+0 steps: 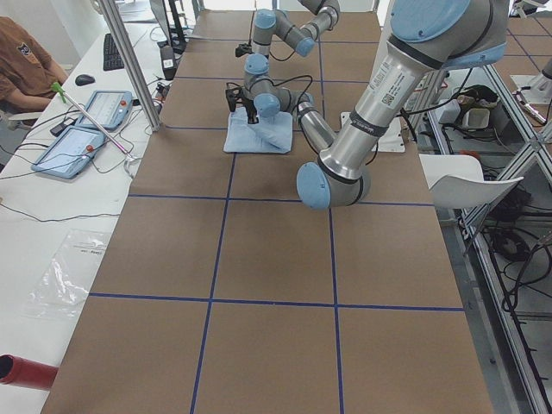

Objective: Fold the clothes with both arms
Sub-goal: 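Lift the edge with both grippers and fold it onto the far edge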

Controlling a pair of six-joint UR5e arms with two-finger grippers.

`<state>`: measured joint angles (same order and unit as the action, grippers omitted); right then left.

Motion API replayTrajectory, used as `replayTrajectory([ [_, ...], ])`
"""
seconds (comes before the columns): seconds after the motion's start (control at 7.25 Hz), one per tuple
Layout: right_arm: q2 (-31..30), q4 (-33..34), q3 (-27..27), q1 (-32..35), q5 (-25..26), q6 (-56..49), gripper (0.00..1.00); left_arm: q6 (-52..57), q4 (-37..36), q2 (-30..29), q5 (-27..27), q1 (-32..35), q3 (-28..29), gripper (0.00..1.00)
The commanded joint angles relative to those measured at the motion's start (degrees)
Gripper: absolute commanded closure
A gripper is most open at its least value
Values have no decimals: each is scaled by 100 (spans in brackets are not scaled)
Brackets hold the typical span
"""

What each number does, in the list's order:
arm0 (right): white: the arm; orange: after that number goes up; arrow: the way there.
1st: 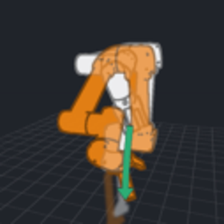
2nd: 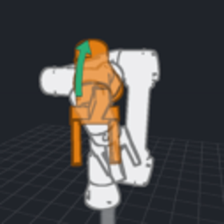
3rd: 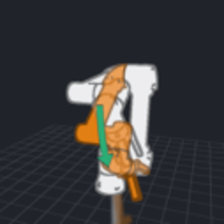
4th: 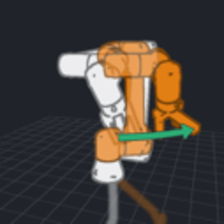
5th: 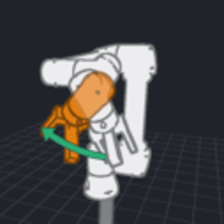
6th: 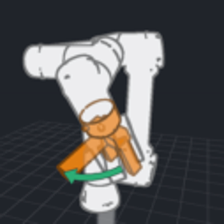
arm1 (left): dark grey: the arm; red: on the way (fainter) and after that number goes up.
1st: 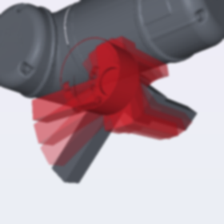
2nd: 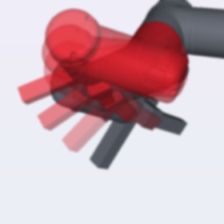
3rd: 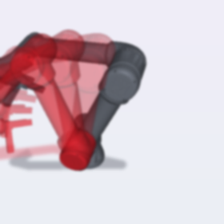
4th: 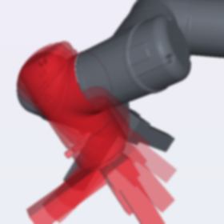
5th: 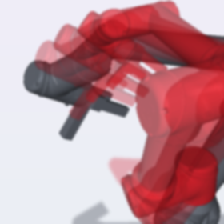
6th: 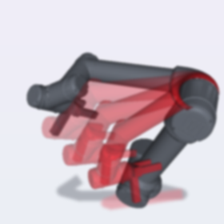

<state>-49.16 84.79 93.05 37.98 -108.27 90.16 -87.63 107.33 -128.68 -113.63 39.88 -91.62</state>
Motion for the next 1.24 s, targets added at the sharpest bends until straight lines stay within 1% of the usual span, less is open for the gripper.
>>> replayTrajectory([
  [0.0,170,-242,-409,51,8,-86,100,18,138,-52,7,124,188,100],
  [0.28,214,-691,-778,43,8,-78,100,1,602,-131,7,151,626,100],
  [0.41,249,-710,-884,43,8,-78,100,1,735,-131,7,151,768,100],
  [0.55,284,-710,-928,43,8,-86,100,1,780,-131,7,151,804,100],
  [0.83,521,-727,-1253,51,8,-78,100,1,780,-131,7,151,795,100],
  [0.97,522,-884,-1341,60,8,-60,39,-17,789,-140,7,151,795,79],
  [1.1,522,-938,-1385,121,-27,-8,0,-8,772,-132,24,169,804,18],
])
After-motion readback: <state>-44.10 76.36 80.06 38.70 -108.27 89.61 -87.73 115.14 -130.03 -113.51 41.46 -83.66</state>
